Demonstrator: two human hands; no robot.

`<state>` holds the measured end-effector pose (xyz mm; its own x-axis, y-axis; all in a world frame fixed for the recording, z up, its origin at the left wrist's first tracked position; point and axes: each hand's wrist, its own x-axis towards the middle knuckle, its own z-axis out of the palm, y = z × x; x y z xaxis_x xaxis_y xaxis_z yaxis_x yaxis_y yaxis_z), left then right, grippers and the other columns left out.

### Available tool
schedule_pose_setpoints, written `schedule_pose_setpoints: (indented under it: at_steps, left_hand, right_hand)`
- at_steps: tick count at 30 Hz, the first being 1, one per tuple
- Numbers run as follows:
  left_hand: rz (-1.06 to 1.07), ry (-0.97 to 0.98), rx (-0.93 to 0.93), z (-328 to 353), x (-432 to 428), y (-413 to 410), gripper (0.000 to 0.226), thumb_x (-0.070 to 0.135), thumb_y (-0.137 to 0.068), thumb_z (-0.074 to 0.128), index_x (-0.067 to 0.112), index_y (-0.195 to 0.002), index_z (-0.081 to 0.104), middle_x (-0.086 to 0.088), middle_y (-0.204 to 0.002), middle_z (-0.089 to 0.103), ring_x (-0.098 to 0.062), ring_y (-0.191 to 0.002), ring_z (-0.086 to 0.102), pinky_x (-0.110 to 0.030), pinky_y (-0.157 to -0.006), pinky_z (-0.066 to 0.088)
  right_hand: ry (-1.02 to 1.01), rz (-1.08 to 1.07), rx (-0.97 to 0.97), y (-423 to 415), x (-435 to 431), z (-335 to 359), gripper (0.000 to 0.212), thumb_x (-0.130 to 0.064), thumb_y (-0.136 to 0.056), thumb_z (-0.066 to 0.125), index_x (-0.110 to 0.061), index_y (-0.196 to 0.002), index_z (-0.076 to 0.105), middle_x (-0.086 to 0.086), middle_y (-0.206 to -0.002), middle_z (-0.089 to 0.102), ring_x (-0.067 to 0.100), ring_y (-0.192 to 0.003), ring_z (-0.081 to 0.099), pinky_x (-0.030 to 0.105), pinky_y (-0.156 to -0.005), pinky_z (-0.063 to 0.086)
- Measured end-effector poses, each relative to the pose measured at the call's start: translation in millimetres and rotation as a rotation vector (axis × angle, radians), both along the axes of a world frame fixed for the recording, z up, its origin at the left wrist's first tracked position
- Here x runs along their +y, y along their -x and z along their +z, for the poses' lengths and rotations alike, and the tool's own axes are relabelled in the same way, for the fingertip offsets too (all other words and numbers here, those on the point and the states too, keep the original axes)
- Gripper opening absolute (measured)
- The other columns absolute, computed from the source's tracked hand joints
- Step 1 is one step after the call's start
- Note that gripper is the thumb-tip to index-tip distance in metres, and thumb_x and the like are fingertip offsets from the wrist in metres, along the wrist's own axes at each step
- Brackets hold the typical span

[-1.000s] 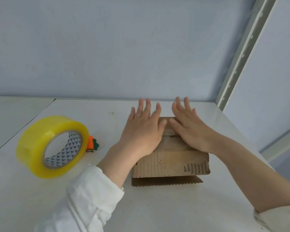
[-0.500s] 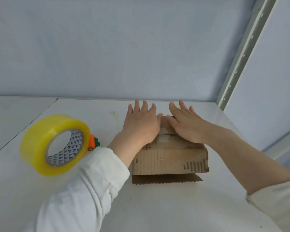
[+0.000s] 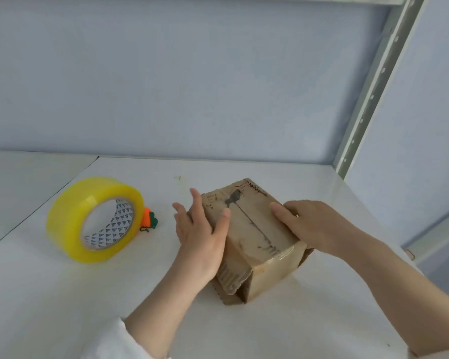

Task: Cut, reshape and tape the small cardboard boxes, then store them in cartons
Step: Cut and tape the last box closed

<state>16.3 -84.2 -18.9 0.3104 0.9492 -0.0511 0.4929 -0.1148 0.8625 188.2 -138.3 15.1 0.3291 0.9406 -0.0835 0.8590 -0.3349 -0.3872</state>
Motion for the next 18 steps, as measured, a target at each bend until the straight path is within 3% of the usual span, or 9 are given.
schedule_pose_setpoints:
  at_steps: [2,5,7,9,11,13,15,18]
  left_hand:
    - [-0.018,0.029,-0.083,0,0,-2,0.071,0.046,-0.097,0.031,0.032,-0.145,-0.02,-0.004,-0.152,-0.028,-0.015,-0.142,-0.02,-0.036,-0.114,-0.003]
    - [-0.091,0.007,-0.137,-3,11,-10,0.064,0.037,-0.101,0.026,0.026,-0.146,-0.018,-0.003,-0.153,-0.025,-0.013,-0.14,-0.024,-0.032,-0.113,-0.007]
    - [-0.143,0.028,-0.187,-1,25,-13,0.058,0.033,-0.102,0.024,0.024,-0.148,-0.011,0.0,-0.156,-0.016,-0.009,-0.141,-0.02,-0.029,-0.113,-0.008]
    - [-0.167,0.058,-0.201,1,37,-13,0.055,0.033,-0.103,0.025,0.024,-0.149,-0.003,0.003,-0.157,-0.004,-0.007,-0.143,-0.01,-0.029,-0.115,-0.004]
    - [-0.198,0.031,-0.113,3,42,-12,0.055,0.036,-0.102,0.025,0.022,-0.15,0.002,0.003,-0.157,0.002,-0.009,-0.144,0.0,-0.03,-0.118,0.002]
    - [-0.215,-0.134,0.113,11,42,-8,0.052,0.035,-0.102,0.022,0.017,-0.15,0.012,-0.001,-0.157,0.003,-0.013,-0.145,0.001,-0.029,-0.117,0.003]
    - [-0.18,-0.384,0.315,28,45,7,0.046,0.031,-0.103,0.021,0.014,-0.142,0.035,-0.004,-0.157,0.008,-0.018,-0.145,0.0,-0.032,-0.116,0.002]
    - [-0.058,-0.595,0.56,55,64,44,0.041,0.029,-0.102,0.026,0.013,-0.127,0.055,-0.009,-0.15,0.032,-0.024,-0.14,0.022,-0.036,-0.112,0.018]
  right_hand:
    - [-0.091,-0.026,0.244,-3,-5,-11,0.051,-0.053,-0.095,0.031,-0.015,-0.085,0.064,0.005,-0.097,0.058,0.019,-0.082,0.06,0.039,-0.078,0.052]
    - [-0.097,-0.129,0.715,4,-11,-13,0.036,-0.044,-0.099,0.035,-0.023,-0.103,0.063,0.005,-0.098,0.068,0.019,-0.073,0.065,0.034,-0.064,0.055]
    - [-0.127,-0.162,0.824,12,-13,-17,0.035,-0.04,-0.1,0.036,-0.024,-0.125,0.054,-0.003,-0.118,0.063,0.013,-0.091,0.063,0.032,-0.08,0.052]
    - [-0.199,-0.178,0.827,19,-11,-25,0.049,-0.035,-0.101,0.036,-0.021,-0.147,0.027,-0.018,-0.129,0.043,0.005,-0.113,0.046,0.023,-0.096,0.034]
    - [-0.252,-0.186,0.727,23,-10,-30,0.056,-0.033,-0.101,0.033,-0.019,-0.15,0.011,-0.01,-0.136,0.04,0.011,-0.125,0.04,0.023,-0.098,0.028]
    - [-0.251,-0.183,0.674,23,-13,-31,0.058,-0.035,-0.101,0.031,-0.019,-0.151,0.007,-0.003,-0.143,0.039,0.019,-0.132,0.038,0.025,-0.101,0.029]
    - [-0.19,-0.188,0.636,24,-15,-25,0.061,-0.041,-0.099,0.031,-0.02,-0.151,0.007,0.0,-0.146,0.036,0.025,-0.134,0.037,0.033,-0.109,0.03]
    - [-0.272,-0.215,0.463,25,-22,-7,0.065,-0.049,-0.097,0.03,-0.021,-0.15,0.006,0.0,-0.158,0.003,0.021,-0.146,0.005,0.039,-0.115,0.015]
